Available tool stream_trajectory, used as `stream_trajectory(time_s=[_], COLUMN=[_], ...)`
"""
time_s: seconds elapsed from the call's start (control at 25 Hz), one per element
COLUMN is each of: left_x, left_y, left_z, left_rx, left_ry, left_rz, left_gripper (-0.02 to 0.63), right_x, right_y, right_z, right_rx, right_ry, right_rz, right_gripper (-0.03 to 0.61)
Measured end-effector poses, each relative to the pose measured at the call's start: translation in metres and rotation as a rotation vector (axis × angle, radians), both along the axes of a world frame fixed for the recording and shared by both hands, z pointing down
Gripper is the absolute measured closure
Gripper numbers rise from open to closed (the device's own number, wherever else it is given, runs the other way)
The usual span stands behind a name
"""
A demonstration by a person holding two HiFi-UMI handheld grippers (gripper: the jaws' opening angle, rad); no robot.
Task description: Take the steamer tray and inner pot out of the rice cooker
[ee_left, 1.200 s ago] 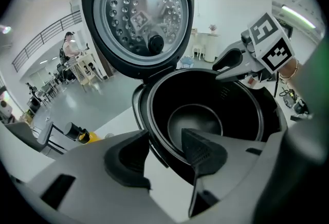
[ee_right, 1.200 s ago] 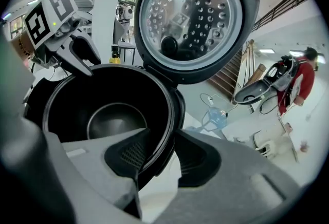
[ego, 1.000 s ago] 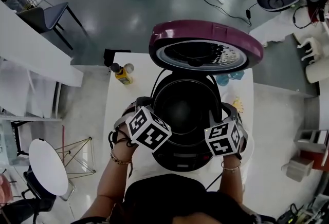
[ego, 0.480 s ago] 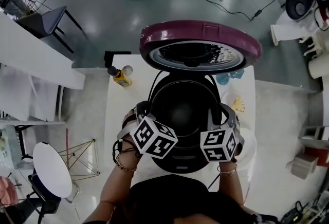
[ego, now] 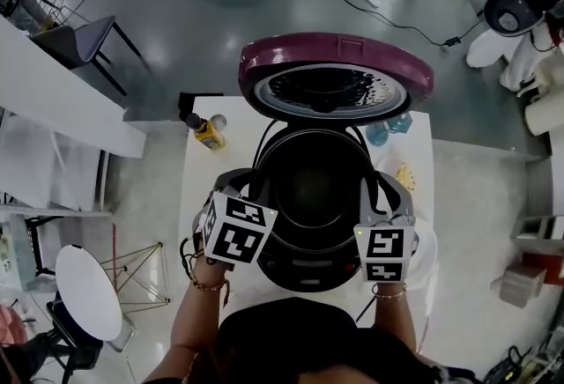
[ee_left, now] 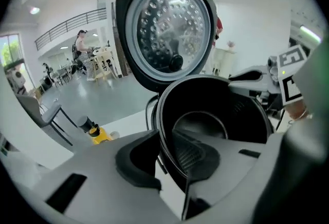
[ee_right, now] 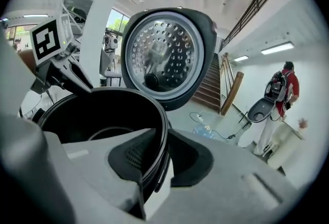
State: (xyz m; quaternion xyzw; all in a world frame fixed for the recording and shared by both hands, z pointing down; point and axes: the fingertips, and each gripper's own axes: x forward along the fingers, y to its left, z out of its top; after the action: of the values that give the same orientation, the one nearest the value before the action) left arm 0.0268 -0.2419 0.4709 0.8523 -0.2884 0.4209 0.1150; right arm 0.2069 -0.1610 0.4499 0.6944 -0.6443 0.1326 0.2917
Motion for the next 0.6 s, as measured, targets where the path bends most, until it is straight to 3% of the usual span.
stream_trajectory(time_s=[0.24,0.44,0.6], left_x=[-0.007,-0.013,-0.018], left_y=[0.006,0.012,0.022], left_z=[-0.020,-0.041,-0.055], left_rx=[-0.013,-0.038,-0.026], left_ry=[0.104,0.257,0.332], left_rz=[-0.041,-0.083,-0.096], left_gripper=[0.551,0.568,0.572], right_x=[-0.004,-0.007,-0.012], right_y=[0.006,0.018,0.023], right_z=[-0.024,-0.045,-0.067], right_rx=[0.081,0.171,0.260], right_ry=[-0.043,-0.061,-0.082], right_rz=[-0.005,-0.010,-0.007], right_gripper=[0.505,0.506,0.518])
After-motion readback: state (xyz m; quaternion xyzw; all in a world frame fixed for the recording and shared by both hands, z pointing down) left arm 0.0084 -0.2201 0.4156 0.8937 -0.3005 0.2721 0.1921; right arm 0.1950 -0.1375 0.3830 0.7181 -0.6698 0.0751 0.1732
